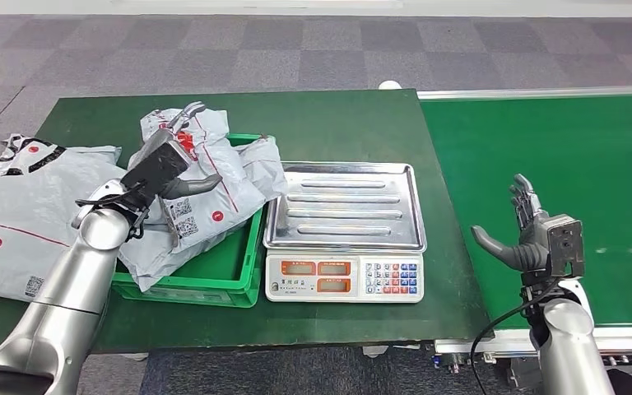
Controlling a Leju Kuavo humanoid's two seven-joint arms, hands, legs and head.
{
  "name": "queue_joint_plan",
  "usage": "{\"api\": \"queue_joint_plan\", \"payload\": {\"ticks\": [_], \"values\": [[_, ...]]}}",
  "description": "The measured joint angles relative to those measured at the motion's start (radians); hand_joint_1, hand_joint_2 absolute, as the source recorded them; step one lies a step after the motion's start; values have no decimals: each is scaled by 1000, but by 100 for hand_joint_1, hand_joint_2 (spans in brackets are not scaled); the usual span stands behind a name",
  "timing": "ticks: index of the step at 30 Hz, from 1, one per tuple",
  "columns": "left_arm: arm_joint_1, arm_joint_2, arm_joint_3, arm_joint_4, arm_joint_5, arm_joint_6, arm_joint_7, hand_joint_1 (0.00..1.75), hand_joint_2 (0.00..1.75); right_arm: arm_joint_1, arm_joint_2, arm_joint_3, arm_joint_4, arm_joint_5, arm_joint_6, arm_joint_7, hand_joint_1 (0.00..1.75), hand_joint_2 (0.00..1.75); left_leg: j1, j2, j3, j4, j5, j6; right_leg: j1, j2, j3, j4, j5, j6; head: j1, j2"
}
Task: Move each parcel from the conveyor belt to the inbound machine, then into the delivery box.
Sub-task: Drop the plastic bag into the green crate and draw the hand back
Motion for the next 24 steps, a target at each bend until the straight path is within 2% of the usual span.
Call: {"api": "queue_joint_plan", "payload": {"ticks": [4, 9, 13, 17, 24], "values": [[-3, -96, 38, 31, 167, -25, 0, 0, 175, -38, 31, 31, 27, 20, -16, 4, 0, 175, 0, 0, 0, 0, 0, 0, 0, 0, 0, 0, 0, 0, 0, 0], [-50, -235, 35, 112, 237, 0, 10, 0, 175, -108, 86, 90, 64, 4, -26, 18, 0, 175, -1, 0, -1, 1, 1, 1, -1, -1, 0, 0, 2, 1, 0, 0], [-85, -318, 12, 168, 282, 35, 22, 0, 175, -190, 130, 144, 102, -25, -46, 40, 0, 175, -1, 1, 0, 1, 1, 1, -1, 1, 0, 0, 2, 1, 0, 0], [-99, -359, -23, 220, 310, 80, 30, 0, 175, -276, 169, 198, 160, -64, -75, 58, 0, 175, 0, 1, 0, 1, 1, 0, 0, 2, -1, 0, 3, 1, 0, 0], [-126, -367, -55, 280, 308, 160, 16, 0, 175, -385, 221, 262, 246, -74, -143, 72, 0, 175, 1, 1, -1, 0, 2, -1, 1, 2, -1, 1, 3, 0, 0, 0]]}}
